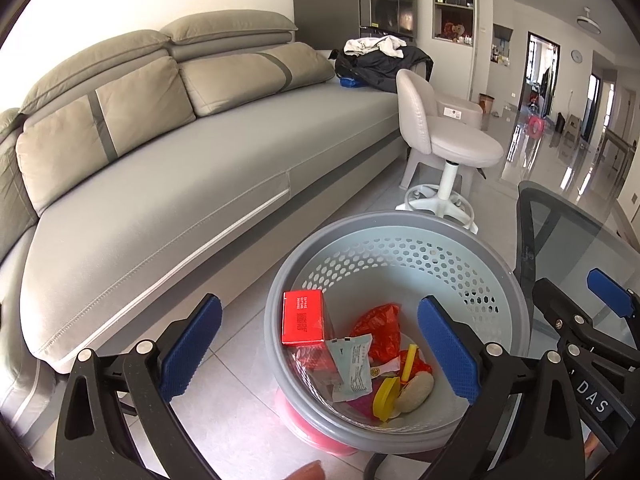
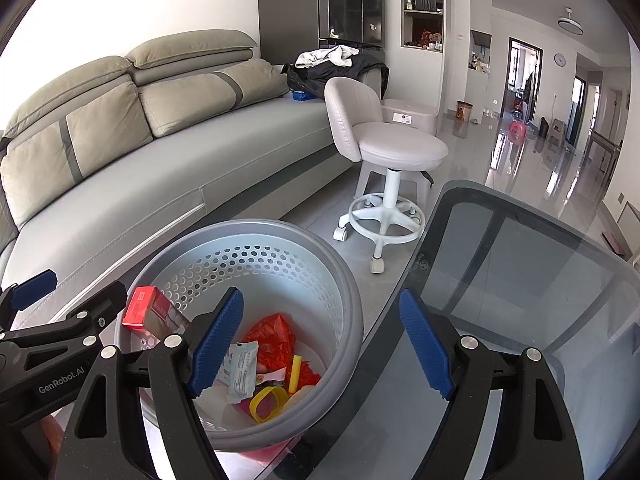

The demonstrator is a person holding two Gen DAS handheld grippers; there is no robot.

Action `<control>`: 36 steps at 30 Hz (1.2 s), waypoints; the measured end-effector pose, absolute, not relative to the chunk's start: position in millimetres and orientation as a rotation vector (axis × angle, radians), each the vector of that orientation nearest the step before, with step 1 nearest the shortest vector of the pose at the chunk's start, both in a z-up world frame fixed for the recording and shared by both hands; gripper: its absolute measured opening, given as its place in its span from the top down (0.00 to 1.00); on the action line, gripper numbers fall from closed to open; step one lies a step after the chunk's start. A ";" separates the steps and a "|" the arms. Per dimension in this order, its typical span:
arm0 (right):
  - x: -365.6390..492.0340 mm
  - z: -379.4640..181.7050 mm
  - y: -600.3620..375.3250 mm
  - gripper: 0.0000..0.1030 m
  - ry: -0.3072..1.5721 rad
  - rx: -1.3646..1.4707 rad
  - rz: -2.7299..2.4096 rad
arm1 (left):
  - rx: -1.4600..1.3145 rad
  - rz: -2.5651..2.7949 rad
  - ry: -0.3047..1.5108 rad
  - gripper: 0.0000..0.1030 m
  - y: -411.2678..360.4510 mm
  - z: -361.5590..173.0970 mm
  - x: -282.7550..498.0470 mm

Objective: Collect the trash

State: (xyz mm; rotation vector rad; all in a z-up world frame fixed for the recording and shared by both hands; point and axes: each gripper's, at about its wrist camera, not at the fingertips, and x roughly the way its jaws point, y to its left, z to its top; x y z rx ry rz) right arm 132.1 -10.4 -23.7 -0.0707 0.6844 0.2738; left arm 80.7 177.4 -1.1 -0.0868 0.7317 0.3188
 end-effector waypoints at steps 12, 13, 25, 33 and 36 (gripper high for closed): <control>132.0 -23.9 -10.2 0.25 0.686 -0.070 0.274 | -0.079 0.319 0.730 0.06 177.1 0.0 80.8; 131.6 -23.8 -10.4 0.25 0.685 -0.070 0.274 | -0.079 0.319 0.731 0.06 177.1 0.1 80.6; 131.8 -24.0 -10.3 0.25 0.685 -0.070 0.274 | -0.082 0.317 0.732 0.06 177.0 -0.1 80.7; 131.6 -24.0 -10.4 0.25 0.684 -0.070 0.274 | -0.083 0.318 0.722 0.06 176.8 -0.8 80.2; 131.3 -24.0 -10.3 0.25 0.684 -0.070 0.274 | -0.090 0.326 0.730 0.06 177.4 -2.1 80.7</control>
